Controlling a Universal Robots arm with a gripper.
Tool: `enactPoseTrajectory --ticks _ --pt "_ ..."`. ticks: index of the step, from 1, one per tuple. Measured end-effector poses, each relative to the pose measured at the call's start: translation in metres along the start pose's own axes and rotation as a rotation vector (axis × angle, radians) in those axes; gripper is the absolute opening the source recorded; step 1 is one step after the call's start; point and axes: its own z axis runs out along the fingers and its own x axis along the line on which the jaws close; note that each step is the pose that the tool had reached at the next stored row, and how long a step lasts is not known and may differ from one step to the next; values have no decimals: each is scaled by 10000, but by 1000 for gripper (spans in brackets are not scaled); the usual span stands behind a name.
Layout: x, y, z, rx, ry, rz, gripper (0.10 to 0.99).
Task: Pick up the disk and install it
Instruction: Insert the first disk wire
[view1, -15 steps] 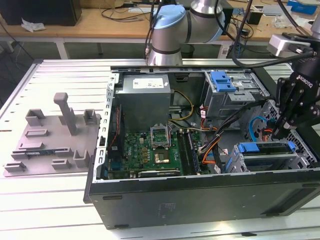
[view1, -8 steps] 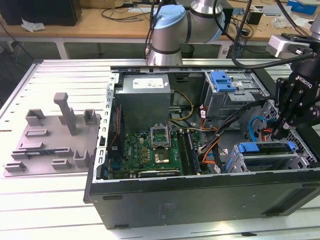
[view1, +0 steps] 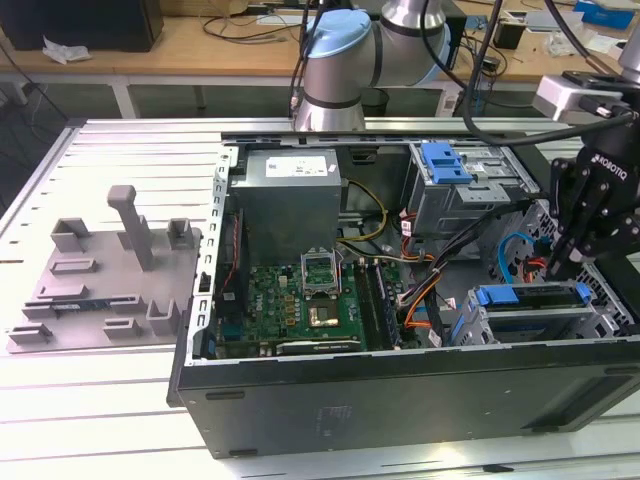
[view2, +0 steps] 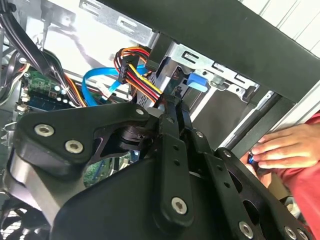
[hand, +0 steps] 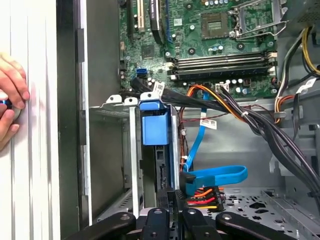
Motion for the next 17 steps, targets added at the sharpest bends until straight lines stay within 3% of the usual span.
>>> enactPoseTrajectory --ticks 11,17 --pt "79 42 1 140 -96 -312 165" --pt "132 54 6 201 -373 -418 165"
